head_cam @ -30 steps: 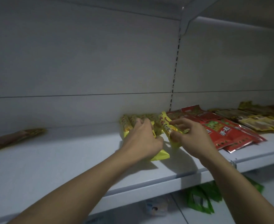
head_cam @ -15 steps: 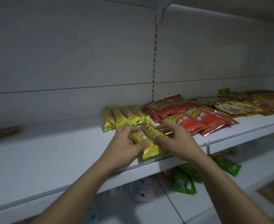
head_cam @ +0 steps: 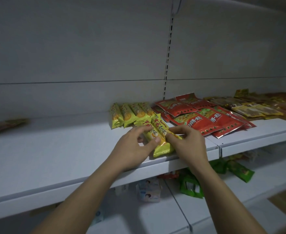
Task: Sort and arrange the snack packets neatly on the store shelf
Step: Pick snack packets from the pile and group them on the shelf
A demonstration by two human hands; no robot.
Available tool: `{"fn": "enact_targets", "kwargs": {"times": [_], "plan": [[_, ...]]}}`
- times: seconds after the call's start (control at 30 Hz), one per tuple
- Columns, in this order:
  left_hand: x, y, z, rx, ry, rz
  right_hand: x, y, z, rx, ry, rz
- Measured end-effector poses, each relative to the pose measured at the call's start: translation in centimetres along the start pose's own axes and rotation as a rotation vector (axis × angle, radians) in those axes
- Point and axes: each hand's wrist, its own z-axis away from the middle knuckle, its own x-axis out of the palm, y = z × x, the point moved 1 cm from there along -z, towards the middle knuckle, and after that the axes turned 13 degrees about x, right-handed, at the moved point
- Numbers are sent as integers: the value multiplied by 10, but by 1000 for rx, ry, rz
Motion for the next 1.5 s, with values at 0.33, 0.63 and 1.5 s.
{"fn": "enact_targets", "kwargs": {"times": [0.33, 0.63, 1.5], "plan": [[-5, 2, -10, -90, -97, 121, -8, -9, -10, 61, -71, 17], [-43, -9, -11, -61, -34, 169, -14, -61, 15, -208, -15, 163], [-435, -149, 275, -485, 283, -845, 401, -272, 231, -795, -624, 579]]}}
